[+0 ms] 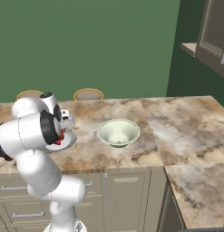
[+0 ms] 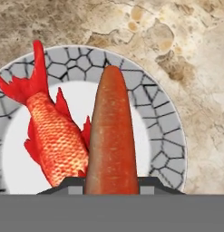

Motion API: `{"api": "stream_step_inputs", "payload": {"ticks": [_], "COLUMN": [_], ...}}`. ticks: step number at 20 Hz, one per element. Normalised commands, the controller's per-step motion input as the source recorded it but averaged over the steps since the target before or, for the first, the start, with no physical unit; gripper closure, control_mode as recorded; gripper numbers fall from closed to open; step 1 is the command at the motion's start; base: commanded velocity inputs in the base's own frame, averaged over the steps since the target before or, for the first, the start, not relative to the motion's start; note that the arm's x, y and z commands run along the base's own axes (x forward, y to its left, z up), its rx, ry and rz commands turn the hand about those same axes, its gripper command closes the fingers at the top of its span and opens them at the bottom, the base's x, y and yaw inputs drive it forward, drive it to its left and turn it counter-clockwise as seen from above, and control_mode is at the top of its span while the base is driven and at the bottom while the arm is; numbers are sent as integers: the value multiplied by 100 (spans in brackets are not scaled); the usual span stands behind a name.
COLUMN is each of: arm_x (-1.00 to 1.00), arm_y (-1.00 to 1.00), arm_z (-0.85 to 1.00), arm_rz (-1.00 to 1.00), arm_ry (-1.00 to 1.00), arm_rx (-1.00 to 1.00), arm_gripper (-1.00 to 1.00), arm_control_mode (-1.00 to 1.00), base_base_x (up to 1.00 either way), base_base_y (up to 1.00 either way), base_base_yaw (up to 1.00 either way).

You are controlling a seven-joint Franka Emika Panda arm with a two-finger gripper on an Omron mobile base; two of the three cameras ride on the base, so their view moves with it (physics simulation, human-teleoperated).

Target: Place the fish on the plate and place the carrot on the same plate.

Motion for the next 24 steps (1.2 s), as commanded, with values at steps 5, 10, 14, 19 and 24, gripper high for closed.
{"api": "stream_step_inputs", "payload": {"ticks": [5, 10, 14, 19, 24], "arm_x": [5, 12, 2, -20, -100], "arm_y": [0, 0, 0, 4, 0], "arm_z": [-19, -1, 0, 42, 100], "arm_rz": [0, 0, 0, -3, -11], "arm_ry": [0, 0, 2, 0, -11], "arm_rx": [0, 0, 0, 0, 3], "arm_gripper": [100, -100, -100, -100, -100], "arm_control_mode": [-100, -100, -100, -100, -100], "base_base_x": [0, 0, 0, 0, 0], "base_base_y": [0, 0, 0, 0, 0], "base_base_yaw": [0, 0, 0, 0, 0]}}
